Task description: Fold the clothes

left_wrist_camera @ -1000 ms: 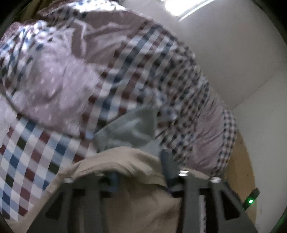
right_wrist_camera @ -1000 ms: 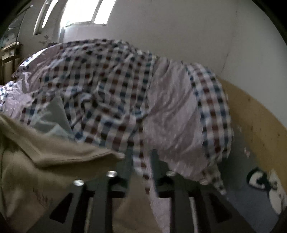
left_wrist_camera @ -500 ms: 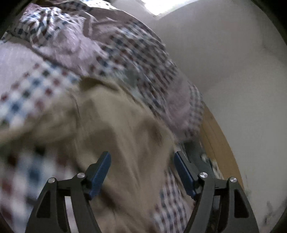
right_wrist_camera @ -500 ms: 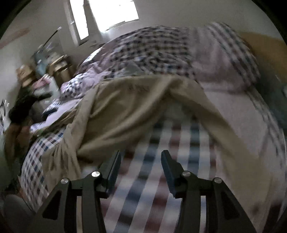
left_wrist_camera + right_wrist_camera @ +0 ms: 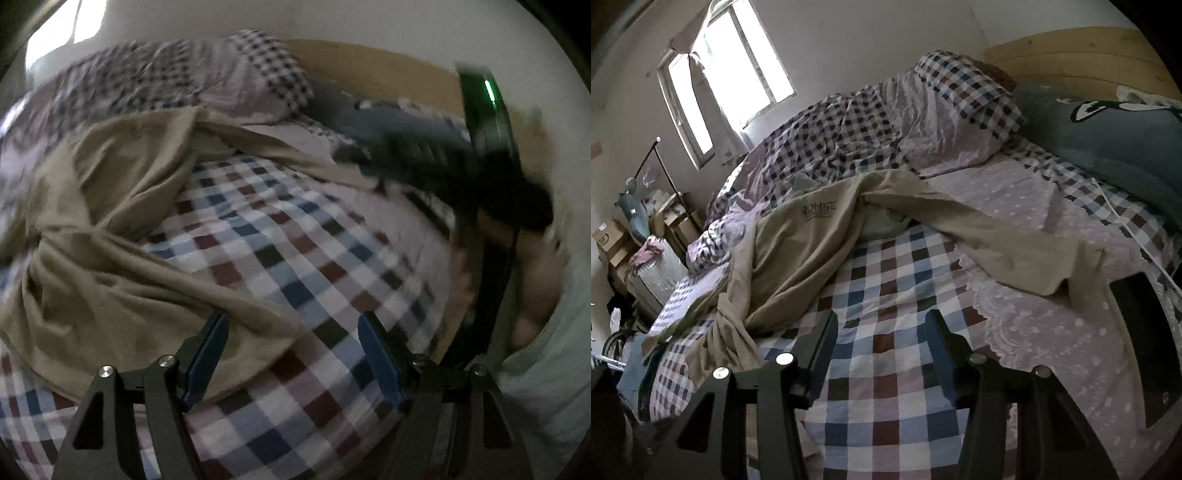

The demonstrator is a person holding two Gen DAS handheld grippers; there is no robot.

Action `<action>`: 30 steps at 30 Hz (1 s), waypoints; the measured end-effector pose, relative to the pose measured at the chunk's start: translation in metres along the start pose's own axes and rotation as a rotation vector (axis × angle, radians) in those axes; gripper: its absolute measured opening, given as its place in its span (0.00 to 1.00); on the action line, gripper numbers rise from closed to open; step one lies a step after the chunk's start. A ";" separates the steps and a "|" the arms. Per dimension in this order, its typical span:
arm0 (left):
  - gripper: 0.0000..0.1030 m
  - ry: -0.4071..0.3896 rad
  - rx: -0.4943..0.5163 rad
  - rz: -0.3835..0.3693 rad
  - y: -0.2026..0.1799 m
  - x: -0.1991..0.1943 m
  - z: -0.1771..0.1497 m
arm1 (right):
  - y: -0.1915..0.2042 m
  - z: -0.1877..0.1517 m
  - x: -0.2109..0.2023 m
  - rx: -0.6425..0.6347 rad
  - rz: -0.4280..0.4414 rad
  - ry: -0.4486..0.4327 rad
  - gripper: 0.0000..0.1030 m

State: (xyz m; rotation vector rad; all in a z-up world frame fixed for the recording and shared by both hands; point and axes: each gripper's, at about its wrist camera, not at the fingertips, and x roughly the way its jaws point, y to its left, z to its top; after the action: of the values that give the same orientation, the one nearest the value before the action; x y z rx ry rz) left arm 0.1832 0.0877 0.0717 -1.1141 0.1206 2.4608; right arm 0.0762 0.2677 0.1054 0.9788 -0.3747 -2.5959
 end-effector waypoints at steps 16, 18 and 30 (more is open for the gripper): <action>0.38 0.053 0.317 0.320 -0.047 0.061 -0.009 | -0.019 0.011 -0.012 0.066 0.085 -0.018 0.52; 0.37 0.074 0.315 0.339 -0.043 0.069 -0.012 | -0.021 0.012 -0.013 0.073 0.095 -0.020 0.52; 0.11 0.066 0.201 0.289 -0.023 0.073 -0.015 | -0.022 0.013 -0.018 0.075 0.123 -0.017 0.52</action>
State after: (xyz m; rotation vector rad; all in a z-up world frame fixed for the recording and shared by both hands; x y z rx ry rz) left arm 0.1607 0.1300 0.0100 -1.1571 0.5729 2.5869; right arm 0.0747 0.2966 0.1172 0.9281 -0.5228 -2.4968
